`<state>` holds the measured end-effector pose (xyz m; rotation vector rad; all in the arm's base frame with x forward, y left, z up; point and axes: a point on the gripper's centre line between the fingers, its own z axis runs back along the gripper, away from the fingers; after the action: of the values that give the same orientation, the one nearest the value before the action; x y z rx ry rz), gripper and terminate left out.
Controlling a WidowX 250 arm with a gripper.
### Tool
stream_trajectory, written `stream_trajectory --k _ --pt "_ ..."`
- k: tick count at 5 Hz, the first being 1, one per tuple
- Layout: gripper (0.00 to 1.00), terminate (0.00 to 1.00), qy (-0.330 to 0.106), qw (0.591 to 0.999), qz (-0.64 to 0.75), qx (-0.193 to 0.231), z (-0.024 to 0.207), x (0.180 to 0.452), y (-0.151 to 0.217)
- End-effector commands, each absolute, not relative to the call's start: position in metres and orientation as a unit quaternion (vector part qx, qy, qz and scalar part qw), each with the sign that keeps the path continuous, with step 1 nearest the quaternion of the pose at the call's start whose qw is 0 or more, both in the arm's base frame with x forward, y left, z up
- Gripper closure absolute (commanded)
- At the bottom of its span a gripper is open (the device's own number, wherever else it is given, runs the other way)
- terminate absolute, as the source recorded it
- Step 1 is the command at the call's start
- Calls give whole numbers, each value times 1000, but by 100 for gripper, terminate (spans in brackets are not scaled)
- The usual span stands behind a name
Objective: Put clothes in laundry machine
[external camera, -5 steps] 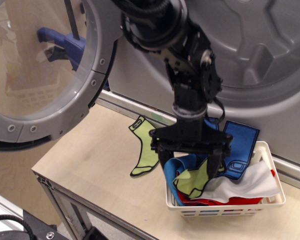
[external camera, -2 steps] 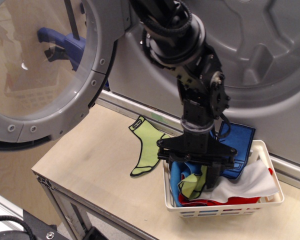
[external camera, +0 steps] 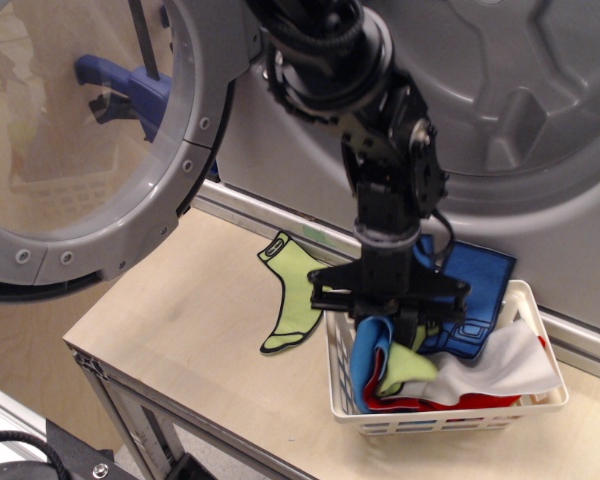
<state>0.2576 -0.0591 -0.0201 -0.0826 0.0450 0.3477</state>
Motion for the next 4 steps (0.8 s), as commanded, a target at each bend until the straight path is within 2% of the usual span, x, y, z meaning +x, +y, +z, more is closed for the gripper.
stream_trajectory --k 1,3,4 --pt "100 0 -92 979 165 -79 54 279 -63" --pt "100 0 -242 957 91 -131 106 297 -72" --pt "100 0 -291 942 95 -138 122 314 -69"
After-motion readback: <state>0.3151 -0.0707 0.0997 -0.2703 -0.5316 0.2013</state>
